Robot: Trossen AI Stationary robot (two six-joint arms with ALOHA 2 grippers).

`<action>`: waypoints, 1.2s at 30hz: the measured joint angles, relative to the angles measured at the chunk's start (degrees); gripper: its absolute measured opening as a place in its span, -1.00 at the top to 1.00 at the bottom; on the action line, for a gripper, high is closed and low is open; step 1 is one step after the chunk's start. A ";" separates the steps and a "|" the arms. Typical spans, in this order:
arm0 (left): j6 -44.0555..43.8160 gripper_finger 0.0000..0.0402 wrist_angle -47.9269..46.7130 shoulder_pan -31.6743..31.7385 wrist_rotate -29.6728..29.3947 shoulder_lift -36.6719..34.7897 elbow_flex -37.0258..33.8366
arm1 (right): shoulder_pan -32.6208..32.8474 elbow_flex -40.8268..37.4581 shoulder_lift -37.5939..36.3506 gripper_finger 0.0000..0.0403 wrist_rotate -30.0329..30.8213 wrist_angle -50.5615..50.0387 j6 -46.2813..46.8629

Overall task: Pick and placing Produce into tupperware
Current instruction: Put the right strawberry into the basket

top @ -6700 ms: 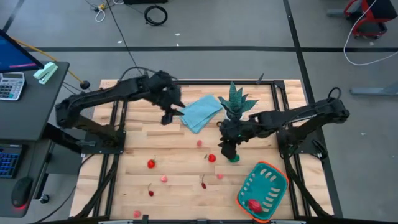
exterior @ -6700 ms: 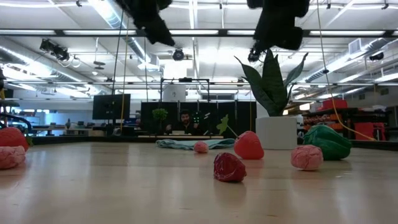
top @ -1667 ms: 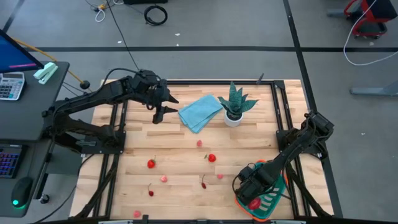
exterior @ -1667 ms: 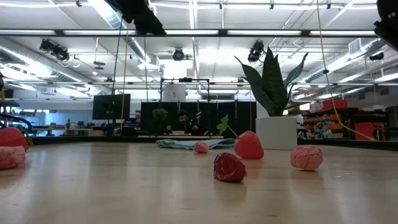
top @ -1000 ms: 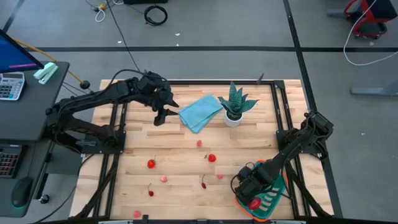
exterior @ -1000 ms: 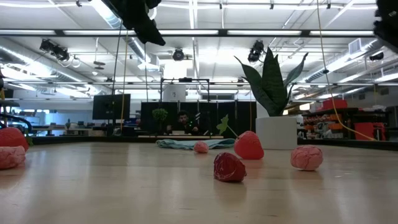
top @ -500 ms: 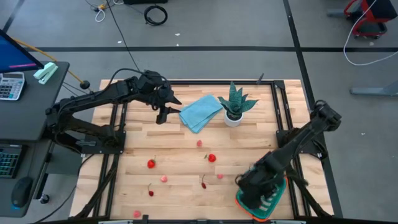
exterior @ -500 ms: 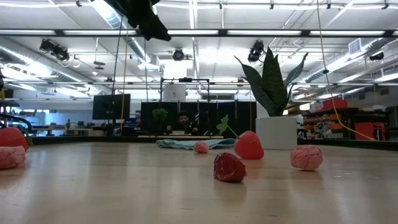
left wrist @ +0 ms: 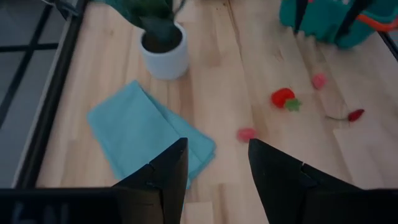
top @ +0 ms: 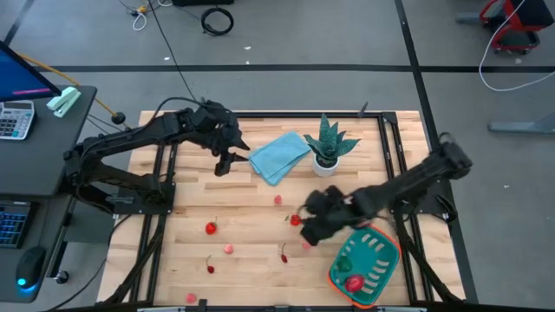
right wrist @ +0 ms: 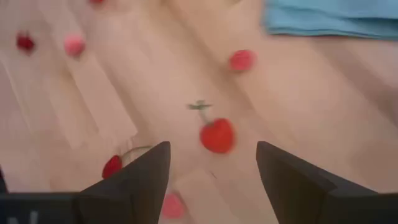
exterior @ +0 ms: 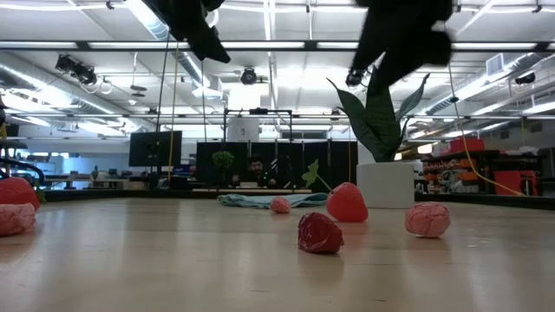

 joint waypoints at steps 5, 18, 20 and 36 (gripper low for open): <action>-0.60 0.14 -0.92 -1.04 0.02 0.00 0.00 | -3.74 0.00 8.77 -0.17 -7.29 8.44 -15.92; -0.62 0.14 -0.75 -1.66 0.00 0.00 0.00 | -7.04 -0.07 12.82 -0.08 -5.34 12.12 -24.55; -0.62 0.15 -0.76 -1.66 0.01 0.00 0.00 | -6.76 -0.07 12.86 -0.08 -5.36 12.86 -24.99; -0.65 0.17 -0.97 -1.64 0.01 0.00 0.00 | -6.73 -0.04 16.45 -0.08 -5.34 15.23 -24.90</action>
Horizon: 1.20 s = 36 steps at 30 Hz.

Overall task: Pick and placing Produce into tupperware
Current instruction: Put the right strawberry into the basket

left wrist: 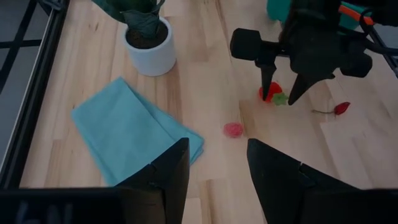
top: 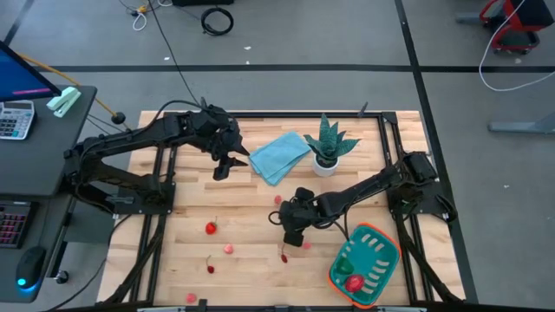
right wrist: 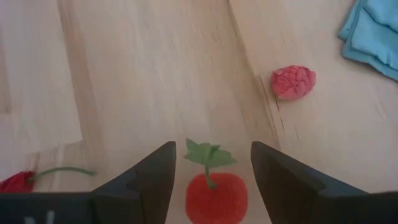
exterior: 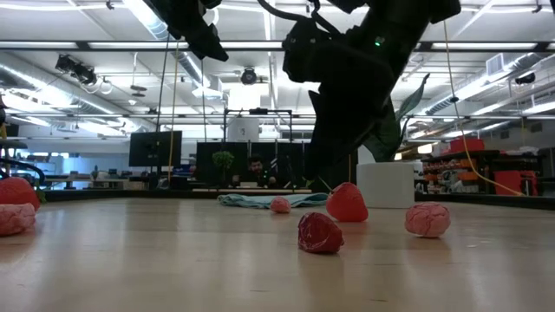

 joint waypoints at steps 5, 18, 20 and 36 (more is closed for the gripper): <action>0.00 0.17 -0.02 0.00 0.00 0.00 0.00 | 0.00 0.00 0.23 -0.05 0.04 -0.63 0.00; -0.02 0.18 0.00 0.00 0.01 0.00 0.00 | -0.03 0.00 0.26 0.79 -1.07 -0.81 3.92; -0.02 0.18 0.02 0.00 0.01 0.00 0.00 | -0.22 0.00 0.26 0.94 -1.01 -0.82 6.55; -0.04 0.19 0.05 0.00 0.00 0.00 0.00 | 3.51 -0.02 -18.08 0.98 1.99 -21.09 28.45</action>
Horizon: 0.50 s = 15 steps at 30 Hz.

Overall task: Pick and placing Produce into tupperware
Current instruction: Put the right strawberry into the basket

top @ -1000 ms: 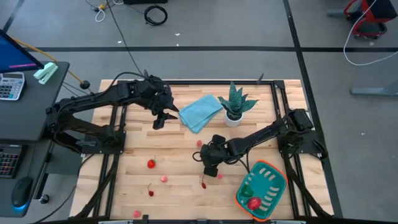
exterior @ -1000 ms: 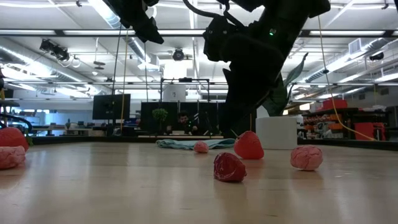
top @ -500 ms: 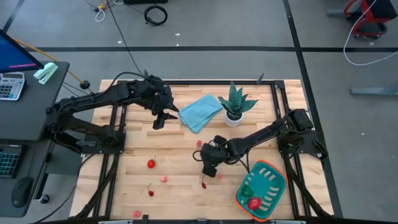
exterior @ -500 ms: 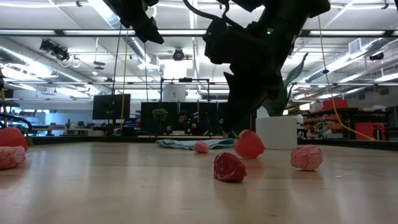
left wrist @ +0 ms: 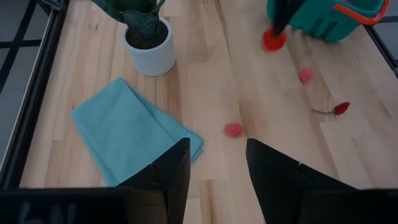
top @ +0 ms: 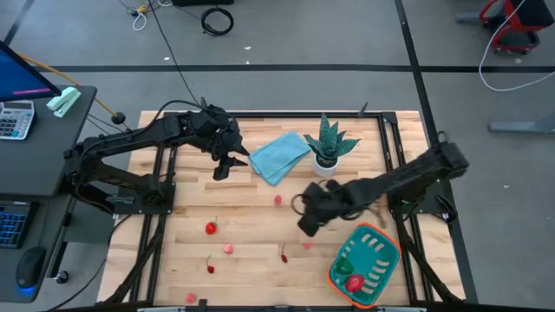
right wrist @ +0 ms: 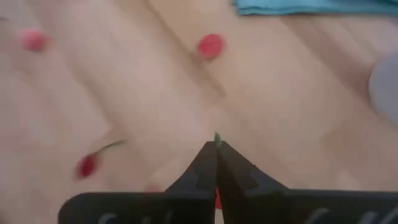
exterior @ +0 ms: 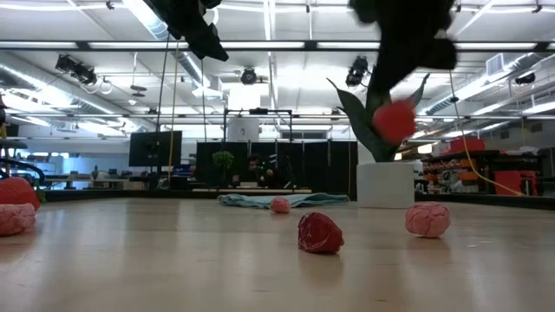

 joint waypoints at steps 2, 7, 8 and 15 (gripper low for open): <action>0.00 0.19 0.00 0.00 0.01 0.00 0.00 | 2.46 0.00 -3.26 0.99 0.10 -0.36 3.76; -0.21 0.19 -0.02 0.00 -0.01 0.00 0.00 | 10.67 0.00 -8.53 0.99 0.24 1.15 16.55; -0.73 0.20 -0.04 0.00 -0.01 0.00 0.00 | 12.92 0.00 -9.11 0.99 0.41 2.09 19.06; -4.85 0.19 -0.08 0.00 0.00 0.00 0.00 | 25.60 0.00 -11.88 0.99 -3.23 -0.77 38.44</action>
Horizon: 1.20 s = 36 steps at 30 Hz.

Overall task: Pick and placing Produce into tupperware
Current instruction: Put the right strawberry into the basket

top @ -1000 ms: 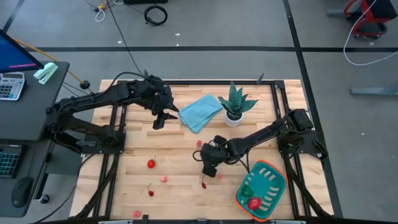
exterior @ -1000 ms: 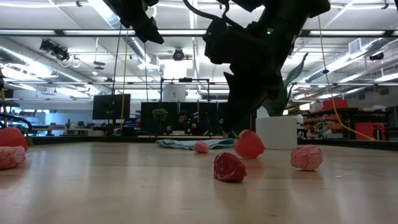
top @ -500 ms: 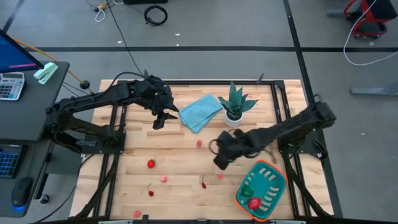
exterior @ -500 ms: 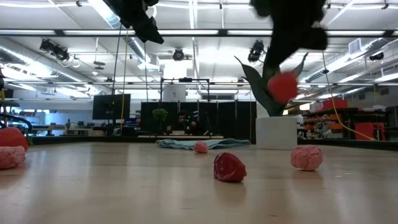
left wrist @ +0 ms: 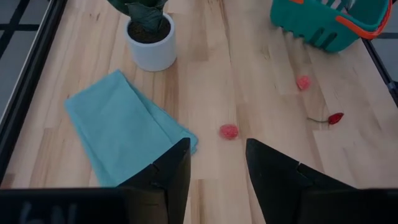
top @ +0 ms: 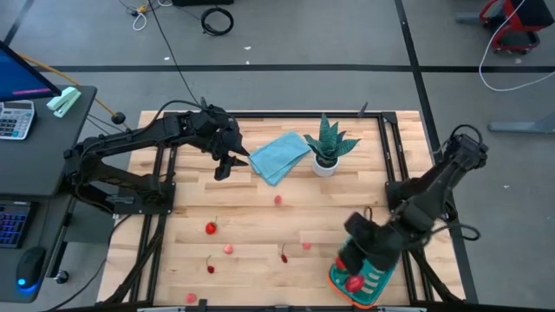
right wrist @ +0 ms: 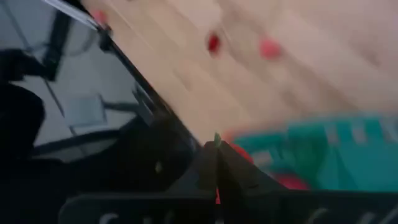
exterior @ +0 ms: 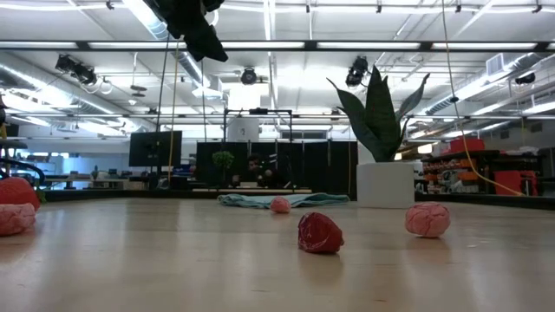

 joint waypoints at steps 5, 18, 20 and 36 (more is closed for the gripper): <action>-1.15 0.19 0.02 0.00 0.01 0.00 0.00 | 4.47 0.01 0.87 1.00 -4.56 -12.91 8.99; -5.63 0.24 0.04 0.00 0.01 0.00 0.00 | -1.17 0.00 17.41 1.00 -8.33 -17.94 10.64; -5.61 0.26 0.04 0.00 0.01 0.00 0.00 | -2.67 0.00 19.88 1.00 -10.27 -17.77 9.31; -5.57 0.31 0.06 -0.02 0.01 0.00 0.00 | -8.35 0.00 23.04 0.64 -16.63 -17.93 -3.05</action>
